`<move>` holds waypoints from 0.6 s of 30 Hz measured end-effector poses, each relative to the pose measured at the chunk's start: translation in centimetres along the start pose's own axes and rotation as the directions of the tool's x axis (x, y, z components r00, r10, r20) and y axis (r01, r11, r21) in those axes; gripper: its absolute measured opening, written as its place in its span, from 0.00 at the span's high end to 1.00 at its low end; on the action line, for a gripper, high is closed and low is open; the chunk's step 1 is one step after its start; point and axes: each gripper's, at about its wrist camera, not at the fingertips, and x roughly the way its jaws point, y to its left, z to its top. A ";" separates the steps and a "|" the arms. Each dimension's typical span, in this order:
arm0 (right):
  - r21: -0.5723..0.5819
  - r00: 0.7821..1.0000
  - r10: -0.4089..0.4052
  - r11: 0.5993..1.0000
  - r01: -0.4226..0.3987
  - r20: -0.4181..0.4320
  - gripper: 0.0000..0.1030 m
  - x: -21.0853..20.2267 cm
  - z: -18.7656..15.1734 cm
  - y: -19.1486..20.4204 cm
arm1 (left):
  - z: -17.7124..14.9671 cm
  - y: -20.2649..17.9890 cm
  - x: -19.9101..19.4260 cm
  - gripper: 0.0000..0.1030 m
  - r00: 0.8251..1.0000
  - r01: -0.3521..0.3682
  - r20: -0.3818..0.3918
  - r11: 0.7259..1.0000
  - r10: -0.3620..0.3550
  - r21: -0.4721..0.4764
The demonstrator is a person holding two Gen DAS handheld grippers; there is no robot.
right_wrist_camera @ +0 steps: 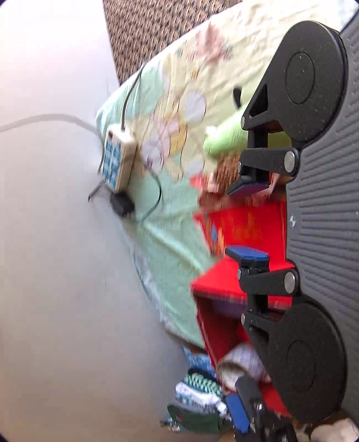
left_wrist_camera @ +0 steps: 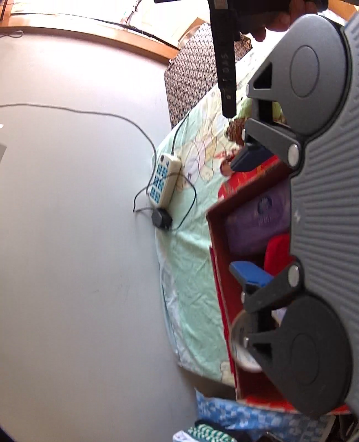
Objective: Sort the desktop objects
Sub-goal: 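Move the right tool back to the brown pinecone, then grasp the brown pinecone with the right tool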
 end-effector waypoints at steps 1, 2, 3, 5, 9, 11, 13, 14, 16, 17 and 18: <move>0.007 1.000 -0.007 1.000 0.007 -0.005 0.59 -0.1 0.0 -1.0 | 0.1 -1.2 0.3 0.28 1.000 0.011 -0.002 1.000 -0.011 0.009; 0.006 1.000 0.006 1.000 -0.006 -0.016 0.59 0.1 0.3 -1.6 | 0.2 -2.5 0.7 0.28 1.000 0.021 -0.005 1.000 -0.021 0.017; 0.006 0.999 0.020 1.000 -0.019 -0.027 0.59 0.3 0.6 -2.2 | 0.3 -3.8 1.2 0.28 0.999 0.033 -0.010 0.999 -0.033 0.024; 0.007 0.998 0.046 0.999 -0.045 -0.048 0.59 0.7 1.2 -3.3 | 0.5 -6.1 2.3 0.27 0.998 0.062 -0.020 0.998 -0.062 0.028; 0.009 0.991 0.098 0.995 -0.097 -0.091 0.58 1.5 2.3 -5.6 | 0.1 -9.9 5.9 0.24 0.996 0.077 -0.056 0.997 -0.076 0.010; 0.011 0.986 0.124 0.992 -0.123 -0.112 0.58 2.0 2.9 -6.8 | -0.4 -11.0 8.1 0.24 0.994 0.064 -0.090 0.998 -0.064 -0.013; 0.013 0.980 0.149 0.989 -0.149 -0.134 0.58 2.4 3.5 -7.9 | -1.1 -11.8 10.2 0.24 0.991 0.037 -0.123 0.998 -0.042 -0.041; 0.012 0.976 0.162 0.987 -0.162 -0.144 0.57 2.6 3.8 -8.3 | -1.4 -12.0 11.1 0.24 0.990 0.023 -0.138 0.998 -0.031 -0.057; -0.004 0.969 0.186 0.982 -0.189 -0.163 0.54 3.6 4.3 -8.5 | -2.0 -12.3 12.6 0.24 0.988 -0.004 -0.156 0.997 -0.008 -0.079; -0.007 0.964 0.199 0.979 -0.203 -0.175 0.51 4.1 4.4 -8.6 | -2.2 -12.4 13.2 0.24 0.987 -0.021 -0.162 0.996 0.007 -0.086; -0.010 0.960 0.212 0.976 -0.217 -0.186 0.51 4.6 4.6 -8.6 | -2.4 -12.4 13.8 0.24 0.985 -0.037 -0.170 0.995 0.020 -0.095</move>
